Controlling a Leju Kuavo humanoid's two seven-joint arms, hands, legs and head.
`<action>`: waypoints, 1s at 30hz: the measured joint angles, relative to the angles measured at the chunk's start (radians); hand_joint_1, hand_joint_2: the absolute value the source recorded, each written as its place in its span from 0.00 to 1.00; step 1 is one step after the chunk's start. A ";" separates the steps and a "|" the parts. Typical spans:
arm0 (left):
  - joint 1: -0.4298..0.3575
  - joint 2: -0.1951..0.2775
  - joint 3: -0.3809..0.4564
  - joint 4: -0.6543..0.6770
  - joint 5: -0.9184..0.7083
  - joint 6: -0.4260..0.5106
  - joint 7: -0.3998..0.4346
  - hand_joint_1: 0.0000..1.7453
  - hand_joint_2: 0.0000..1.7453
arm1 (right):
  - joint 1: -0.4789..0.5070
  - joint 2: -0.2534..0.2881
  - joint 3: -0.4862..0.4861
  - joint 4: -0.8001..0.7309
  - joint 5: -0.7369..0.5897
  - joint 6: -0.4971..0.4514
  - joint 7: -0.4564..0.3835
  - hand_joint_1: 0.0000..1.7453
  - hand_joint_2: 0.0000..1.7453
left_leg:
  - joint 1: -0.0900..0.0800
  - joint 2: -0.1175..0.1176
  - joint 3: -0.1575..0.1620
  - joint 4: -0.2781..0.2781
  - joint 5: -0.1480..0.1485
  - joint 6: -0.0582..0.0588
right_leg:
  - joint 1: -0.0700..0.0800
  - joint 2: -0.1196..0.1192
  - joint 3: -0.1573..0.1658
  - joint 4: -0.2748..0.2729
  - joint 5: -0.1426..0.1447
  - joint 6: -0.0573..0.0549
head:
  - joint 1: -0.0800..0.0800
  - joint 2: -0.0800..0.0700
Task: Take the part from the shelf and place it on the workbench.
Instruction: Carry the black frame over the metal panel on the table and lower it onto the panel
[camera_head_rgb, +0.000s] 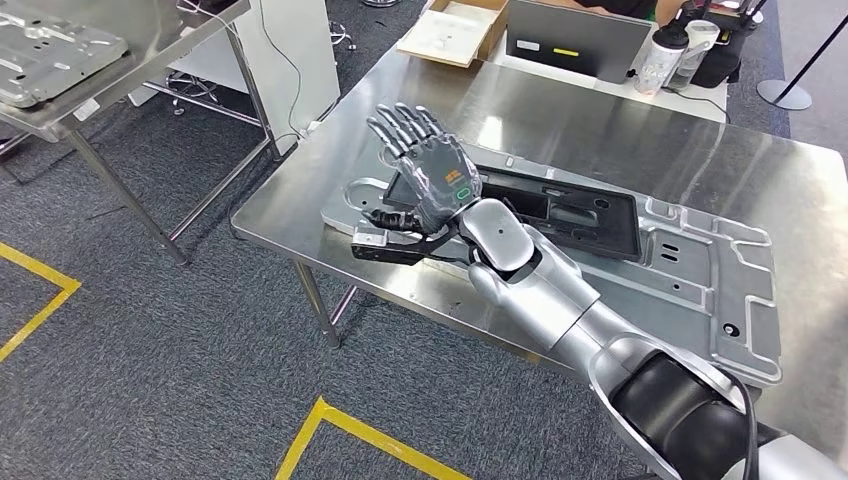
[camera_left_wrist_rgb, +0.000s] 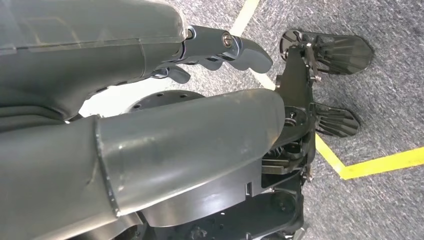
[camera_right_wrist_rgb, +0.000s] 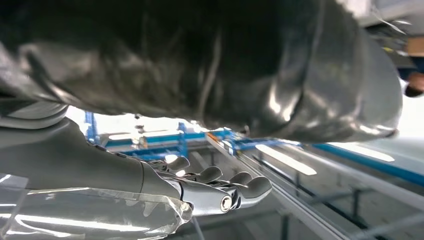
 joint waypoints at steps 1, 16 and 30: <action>0.000 0.000 0.000 0.000 -0.001 0.000 0.000 0.00 0.00 | -0.005 0.004 0.007 -0.005 0.000 0.000 0.000 0.00 0.00 | 0.000 0.000 0.000 0.000 0.000 0.000 | 0.000 0.000 0.000 0.000 0.000 0.000 | 0.000 0.000; 0.001 0.000 -0.003 0.000 -0.019 0.006 0.007 0.00 0.00 | -0.047 0.043 0.065 -0.015 -0.021 -0.024 -0.035 0.00 0.00 | 0.000 -0.001 -0.002 0.006 -0.003 0.004 | -0.004 0.000 0.002 -0.001 0.001 0.002 | 0.000 0.000; 0.018 -0.004 -0.009 0.000 -0.029 0.006 0.008 0.00 0.00 | -0.037 0.062 0.108 0.087 -0.018 -0.055 -0.037 0.00 0.00 | 0.013 -0.026 0.008 -0.018 0.013 0.029 | -0.011 -0.001 -0.105 0.246 -0.110 0.030 | 0.000 0.000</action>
